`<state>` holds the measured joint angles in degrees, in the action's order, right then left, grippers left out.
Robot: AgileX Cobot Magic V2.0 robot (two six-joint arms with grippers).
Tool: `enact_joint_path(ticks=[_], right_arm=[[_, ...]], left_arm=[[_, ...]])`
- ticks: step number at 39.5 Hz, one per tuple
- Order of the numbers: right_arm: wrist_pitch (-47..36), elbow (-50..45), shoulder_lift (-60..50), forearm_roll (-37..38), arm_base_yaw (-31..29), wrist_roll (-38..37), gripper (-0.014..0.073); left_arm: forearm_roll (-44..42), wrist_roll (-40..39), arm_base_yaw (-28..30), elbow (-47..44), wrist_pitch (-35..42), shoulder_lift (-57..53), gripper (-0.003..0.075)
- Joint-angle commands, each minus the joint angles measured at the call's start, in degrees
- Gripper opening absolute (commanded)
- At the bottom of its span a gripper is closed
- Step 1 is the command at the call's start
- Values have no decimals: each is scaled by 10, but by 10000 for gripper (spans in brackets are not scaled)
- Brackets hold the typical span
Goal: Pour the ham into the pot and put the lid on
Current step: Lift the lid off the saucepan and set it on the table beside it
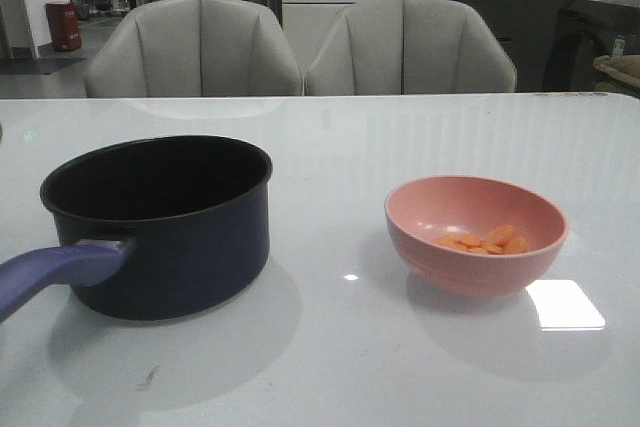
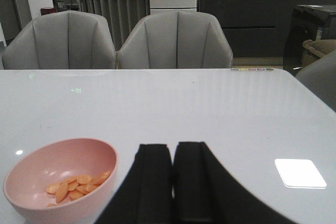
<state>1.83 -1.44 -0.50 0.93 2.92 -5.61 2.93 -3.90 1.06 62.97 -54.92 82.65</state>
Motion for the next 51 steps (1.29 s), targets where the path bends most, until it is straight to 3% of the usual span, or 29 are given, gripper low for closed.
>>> enact_joint_path(ticks=[1, 23, 26, 30, 33, 51], right_arm=[[-47, -6, -12, 7, -2, 2, 151], [-47, -6, -12, 7, -2, 2, 151], [-47, -6, -12, 7, -2, 2, 151], [-47, -6, -12, 7, -2, 2, 151], [-47, -6, -12, 7, -2, 2, 151], [-47, -6, -12, 7, -2, 2, 151]], left_arm=[[32, 19, 24, -26, 72, -19, 248], [45, 45, 29, -46, 135, 113, 256], [45, 46, 29, -46, 138, 122, 301], [45, 47, 29, -44, 134, 131, 450], [43, 47, 29, -40, 129, 137, 512], [43, 62, 29, 36, 54, 137, 512]])
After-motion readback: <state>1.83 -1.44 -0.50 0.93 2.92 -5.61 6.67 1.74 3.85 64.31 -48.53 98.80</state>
